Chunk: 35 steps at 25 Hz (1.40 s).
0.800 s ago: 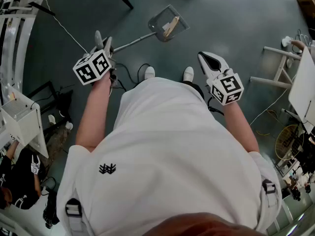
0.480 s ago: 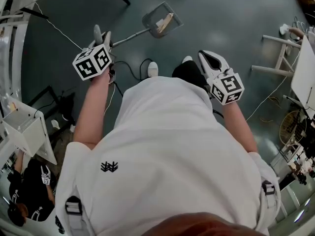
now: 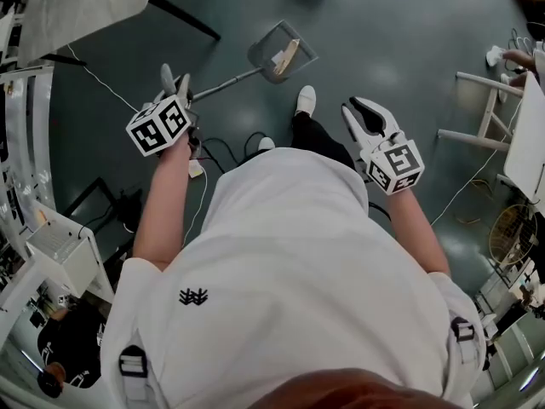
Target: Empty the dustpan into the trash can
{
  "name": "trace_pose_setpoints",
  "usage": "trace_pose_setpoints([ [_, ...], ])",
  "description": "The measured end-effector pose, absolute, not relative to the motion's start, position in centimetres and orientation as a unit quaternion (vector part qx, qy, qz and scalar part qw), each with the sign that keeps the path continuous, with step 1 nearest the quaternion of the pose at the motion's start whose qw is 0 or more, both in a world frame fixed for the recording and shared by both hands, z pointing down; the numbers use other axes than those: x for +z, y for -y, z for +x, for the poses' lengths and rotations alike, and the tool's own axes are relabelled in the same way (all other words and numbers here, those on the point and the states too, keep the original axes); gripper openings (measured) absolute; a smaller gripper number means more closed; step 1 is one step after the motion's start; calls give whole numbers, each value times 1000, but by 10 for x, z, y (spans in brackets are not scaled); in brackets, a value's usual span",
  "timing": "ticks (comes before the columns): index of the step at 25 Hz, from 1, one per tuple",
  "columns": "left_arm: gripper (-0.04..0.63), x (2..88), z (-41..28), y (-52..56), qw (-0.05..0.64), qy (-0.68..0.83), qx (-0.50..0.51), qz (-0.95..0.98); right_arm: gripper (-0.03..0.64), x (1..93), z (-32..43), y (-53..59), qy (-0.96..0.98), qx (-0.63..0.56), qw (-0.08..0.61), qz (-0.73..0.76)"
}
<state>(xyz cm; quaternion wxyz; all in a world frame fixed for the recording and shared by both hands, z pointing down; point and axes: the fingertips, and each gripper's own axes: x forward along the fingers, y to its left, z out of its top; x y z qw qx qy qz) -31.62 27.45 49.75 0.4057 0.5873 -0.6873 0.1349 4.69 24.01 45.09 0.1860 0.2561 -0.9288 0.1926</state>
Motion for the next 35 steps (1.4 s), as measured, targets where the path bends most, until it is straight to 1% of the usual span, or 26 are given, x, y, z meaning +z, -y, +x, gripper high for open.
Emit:
trace_pose_setpoints([
  [4, 64, 473, -315, -213, 388, 693, 141, 591, 58, 446, 52, -184, 934, 184, 174, 252],
  [8, 64, 460, -315, -170, 378, 701, 122, 593, 58, 454, 60, -147, 936, 176, 172, 251],
  [11, 64, 452, -312, -134, 377, 706, 105, 590, 58, 461, 75, -126, 933, 184, 167, 261],
  [17, 64, 449, -324, -39, 372, 702, 86, 602, 58, 477, 80, -83, 921, 205, 167, 286],
  [23, 66, 448, -351, 71, 342, 688, 105, 631, 58, 468, 62, -30, 908, 193, 182, 325],
  [29, 64, 447, -370, 186, 319, 672, 127, 657, 58, 439, 54, 32, 882, 200, 167, 393],
  [35, 64, 455, -372, 290, 283, 650, 158, 687, 58, 430, 49, 60, 852, 214, 164, 449],
])
